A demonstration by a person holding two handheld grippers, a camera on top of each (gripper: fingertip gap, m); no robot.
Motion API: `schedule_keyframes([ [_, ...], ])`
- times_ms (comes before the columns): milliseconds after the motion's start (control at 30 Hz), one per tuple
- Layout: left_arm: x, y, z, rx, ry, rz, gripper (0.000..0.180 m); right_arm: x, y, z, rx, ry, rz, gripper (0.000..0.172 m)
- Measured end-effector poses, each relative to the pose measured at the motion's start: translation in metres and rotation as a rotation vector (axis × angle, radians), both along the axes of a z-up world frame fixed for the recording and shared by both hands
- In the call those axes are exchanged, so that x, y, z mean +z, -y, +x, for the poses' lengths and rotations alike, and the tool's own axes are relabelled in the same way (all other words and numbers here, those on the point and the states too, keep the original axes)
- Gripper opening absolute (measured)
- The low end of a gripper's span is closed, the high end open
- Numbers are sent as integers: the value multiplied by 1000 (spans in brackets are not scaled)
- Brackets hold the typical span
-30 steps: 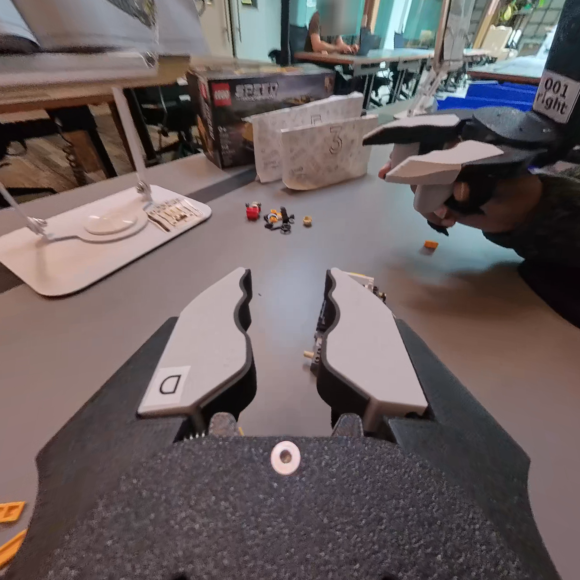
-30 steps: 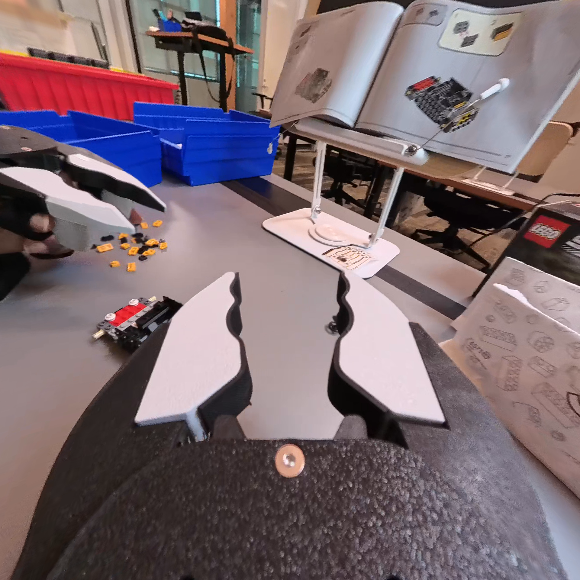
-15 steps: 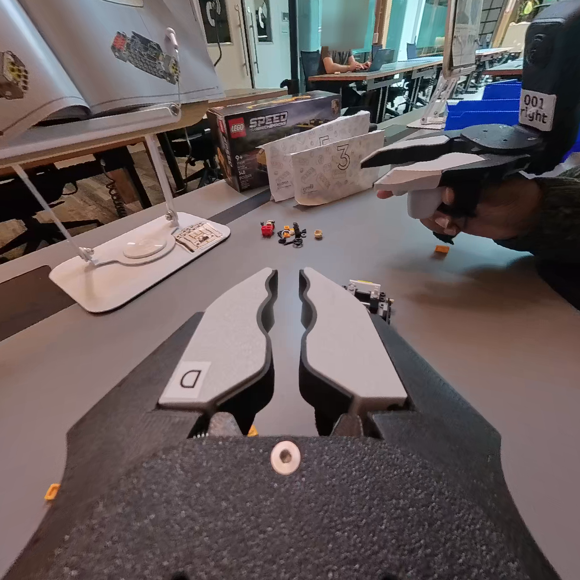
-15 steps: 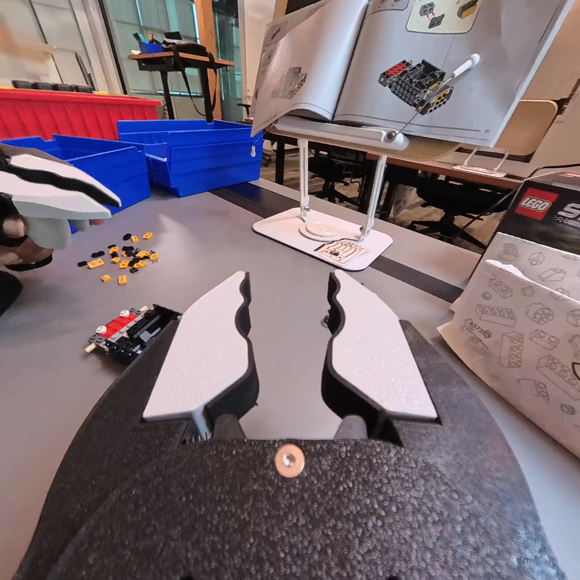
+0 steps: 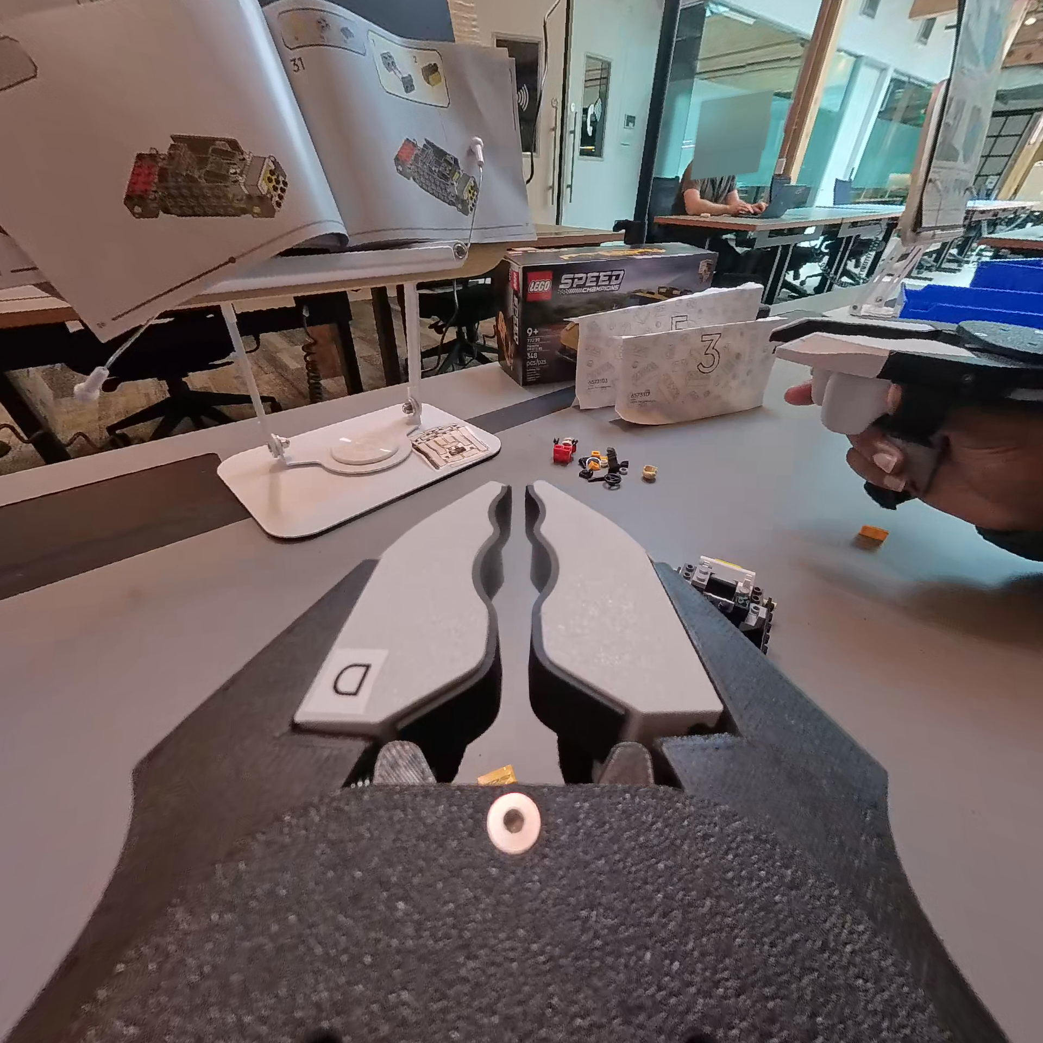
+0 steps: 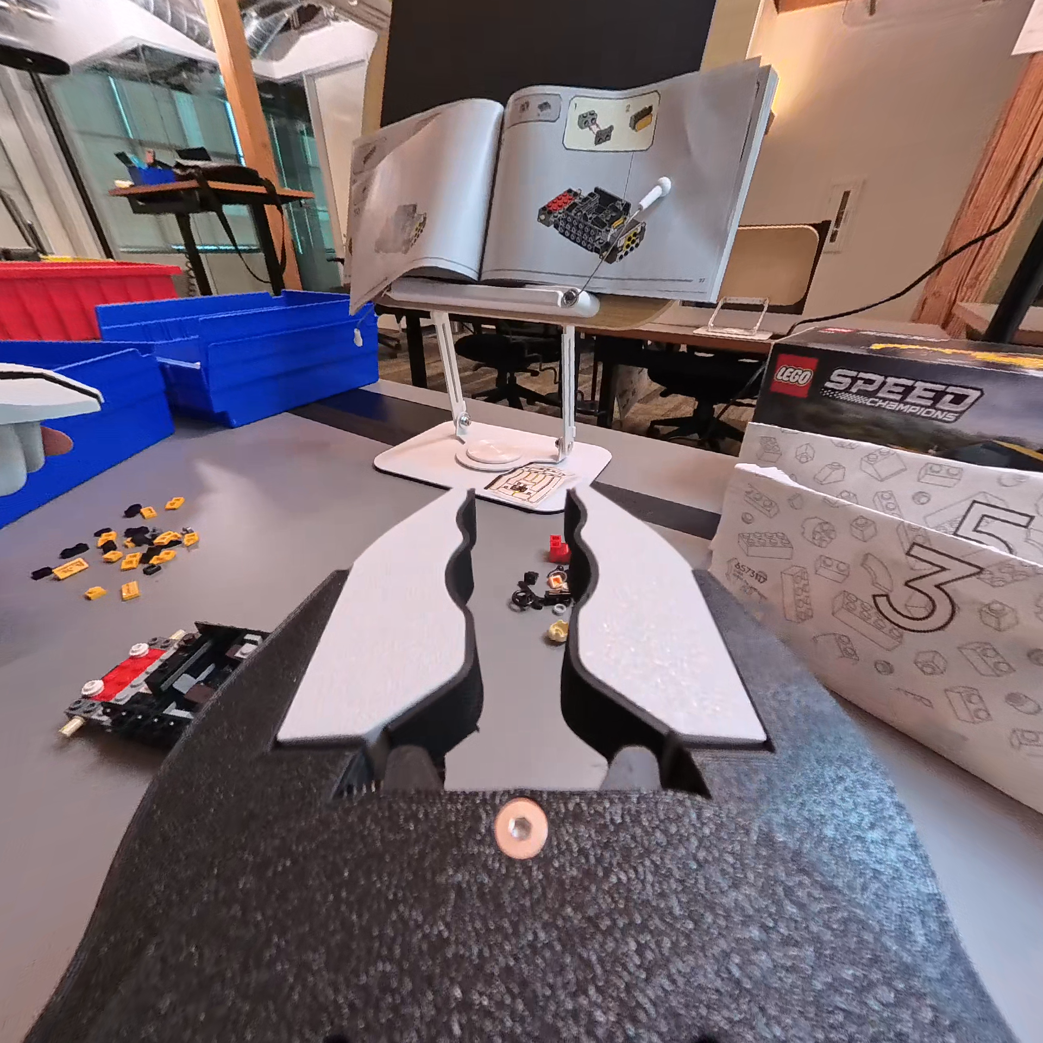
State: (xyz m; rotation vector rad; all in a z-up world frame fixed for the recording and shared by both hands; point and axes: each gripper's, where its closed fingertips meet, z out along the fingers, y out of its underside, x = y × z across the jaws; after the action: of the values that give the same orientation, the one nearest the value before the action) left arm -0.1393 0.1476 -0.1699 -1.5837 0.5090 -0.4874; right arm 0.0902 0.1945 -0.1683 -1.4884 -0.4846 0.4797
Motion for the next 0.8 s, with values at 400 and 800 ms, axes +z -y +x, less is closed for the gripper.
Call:
schedule_keyframes([
  [400, 3, -3, -1, 25, -11, 31, 4, 1, -10, -9, -9, 65, 28, 27],
  [800, 69, -54, 2, 93, 15, 174, 4, 93, -70, -80, 27, 82, 238, 27],
])
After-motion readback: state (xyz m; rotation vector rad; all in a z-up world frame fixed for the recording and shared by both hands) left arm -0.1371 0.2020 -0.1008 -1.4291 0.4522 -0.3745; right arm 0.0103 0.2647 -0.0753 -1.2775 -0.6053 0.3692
